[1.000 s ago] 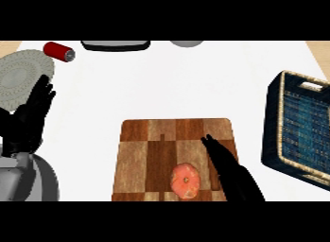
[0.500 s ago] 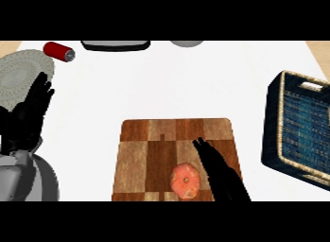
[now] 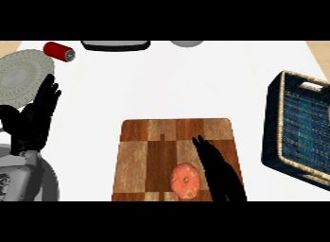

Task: Pick the squash from the cutting board and place it in the basket

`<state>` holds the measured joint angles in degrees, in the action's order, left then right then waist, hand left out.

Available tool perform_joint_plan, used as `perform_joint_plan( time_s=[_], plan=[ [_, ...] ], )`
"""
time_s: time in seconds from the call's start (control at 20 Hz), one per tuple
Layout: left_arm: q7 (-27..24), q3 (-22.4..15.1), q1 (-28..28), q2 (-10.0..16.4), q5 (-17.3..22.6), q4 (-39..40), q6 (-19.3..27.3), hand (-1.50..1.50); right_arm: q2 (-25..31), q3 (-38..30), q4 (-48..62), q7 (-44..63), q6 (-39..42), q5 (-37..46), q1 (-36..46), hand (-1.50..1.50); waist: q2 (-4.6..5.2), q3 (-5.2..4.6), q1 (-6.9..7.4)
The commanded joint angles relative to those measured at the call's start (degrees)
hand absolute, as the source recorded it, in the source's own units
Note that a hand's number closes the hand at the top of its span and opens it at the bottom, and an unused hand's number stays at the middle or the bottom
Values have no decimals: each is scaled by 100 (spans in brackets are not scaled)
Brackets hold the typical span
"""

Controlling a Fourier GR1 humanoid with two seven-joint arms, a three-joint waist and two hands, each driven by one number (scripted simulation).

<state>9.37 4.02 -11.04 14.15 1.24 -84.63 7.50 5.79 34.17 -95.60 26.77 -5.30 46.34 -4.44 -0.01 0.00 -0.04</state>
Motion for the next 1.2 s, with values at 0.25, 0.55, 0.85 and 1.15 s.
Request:
perform_joint_plan(
  time_s=[0.25,0.55,0.85,1.15],
  plan=[
    [-136,301,-180,-45,-32,306,-289,0,-363,-91,676,-297,-138,304,156,-150,1,0,-3],
    [24,455,-85,41,-64,48,-393,0,-418,24,545,-183,-21,454,-65,-150,-1,-1,-6],
    [-88,298,-41,-190,-193,62,-333,0,-461,-263,1532,-709,50,192,234,-150,2,0,3],
    [-402,356,195,-191,-281,214,-331,0,-236,105,1717,-1131,199,486,316,150,3,-1,9]
  ],
)
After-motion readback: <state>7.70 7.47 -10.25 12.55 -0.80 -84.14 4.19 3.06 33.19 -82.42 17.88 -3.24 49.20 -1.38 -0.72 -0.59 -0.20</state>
